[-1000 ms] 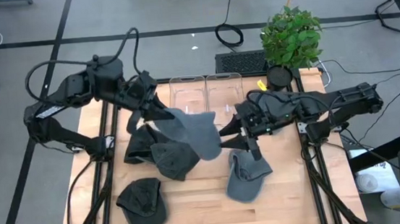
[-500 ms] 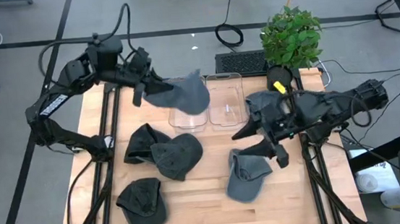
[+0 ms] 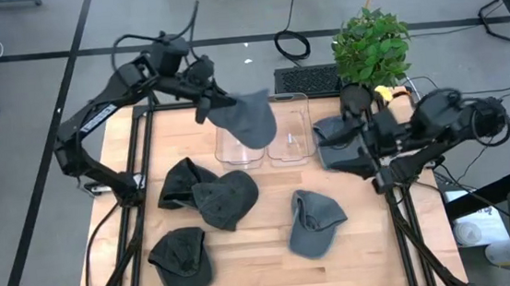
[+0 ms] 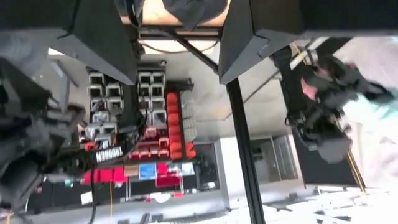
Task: Pick & Place hat
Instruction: Put the bottom gray cap into the left transparent bin
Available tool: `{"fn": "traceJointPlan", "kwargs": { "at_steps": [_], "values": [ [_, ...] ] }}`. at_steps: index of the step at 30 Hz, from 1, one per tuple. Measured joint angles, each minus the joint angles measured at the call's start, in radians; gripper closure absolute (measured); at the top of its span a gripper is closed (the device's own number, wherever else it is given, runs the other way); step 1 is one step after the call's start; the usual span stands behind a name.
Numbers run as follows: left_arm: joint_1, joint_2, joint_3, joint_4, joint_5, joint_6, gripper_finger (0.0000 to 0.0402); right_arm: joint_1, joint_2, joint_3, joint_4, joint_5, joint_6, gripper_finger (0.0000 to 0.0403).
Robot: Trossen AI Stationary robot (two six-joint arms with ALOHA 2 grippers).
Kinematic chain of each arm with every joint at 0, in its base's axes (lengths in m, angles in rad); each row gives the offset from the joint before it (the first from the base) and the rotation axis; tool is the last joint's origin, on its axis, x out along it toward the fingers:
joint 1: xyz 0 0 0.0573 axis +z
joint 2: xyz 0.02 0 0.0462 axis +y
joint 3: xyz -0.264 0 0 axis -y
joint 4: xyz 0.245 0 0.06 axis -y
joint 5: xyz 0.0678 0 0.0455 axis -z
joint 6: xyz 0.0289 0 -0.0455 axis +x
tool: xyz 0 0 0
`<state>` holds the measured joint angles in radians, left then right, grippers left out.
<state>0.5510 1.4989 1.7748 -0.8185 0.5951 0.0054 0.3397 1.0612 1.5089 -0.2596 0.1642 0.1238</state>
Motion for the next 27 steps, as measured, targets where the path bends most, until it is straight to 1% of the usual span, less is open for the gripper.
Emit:
{"fn": "traceJointPlan", "kwargs": {
  "at_steps": [5, 10, 14, 17, 19, 23, 25, 27],
  "values": [
    [0.036, 0.040, 0.000, 0.000, -0.045, 0.093, 0.0383, 0.000, -0.037, 0.000, -0.007, -0.008, 0.018, 0.0186],
    [0.081, 0.053, 0.001, 0.003, -0.095, 0.194, 0.0383, 0.000, -0.047, 0.000, -0.027, -0.009, 0.010, 0.0186],
    [0.122, 0.082, 0.020, -0.026, -0.099, 0.237, 0.0383, 0.000, -0.046, 0.000, -0.060, -0.008, 0.012, 0.0187],
    [0.141, 0.138, 0.108, -0.119, -0.108, 0.304, 0.0383, 0.000, -0.039, 0.000, -0.069, -0.005, 0.012, 0.0187],
    [0.149, 0.190, 0.191, -0.196, -0.128, 0.358, 0.0383, 0.000, -0.033, 0.000, -0.067, -0.003, 0.010, 0.0186],
    [0.164, 0.303, 0.368, -0.360, -0.133, 0.425, 0.0383, 0.000, -0.024, 0.000, -0.067, 0.021, 0.010, 0.0189],
    [0.176, 0.348, 0.431, -0.425, -0.133, 0.442, 0.0383, 0.000, -0.017, 0.000, -0.067, 0.022, 0.008, 0.0190],
    [0.187, 0.382, 0.465, -0.461, -0.133, 0.450, 0.0383, 0.000, -0.011, 0.000, -0.067, 0.022, 0.003, 0.0190]
  ]
}}
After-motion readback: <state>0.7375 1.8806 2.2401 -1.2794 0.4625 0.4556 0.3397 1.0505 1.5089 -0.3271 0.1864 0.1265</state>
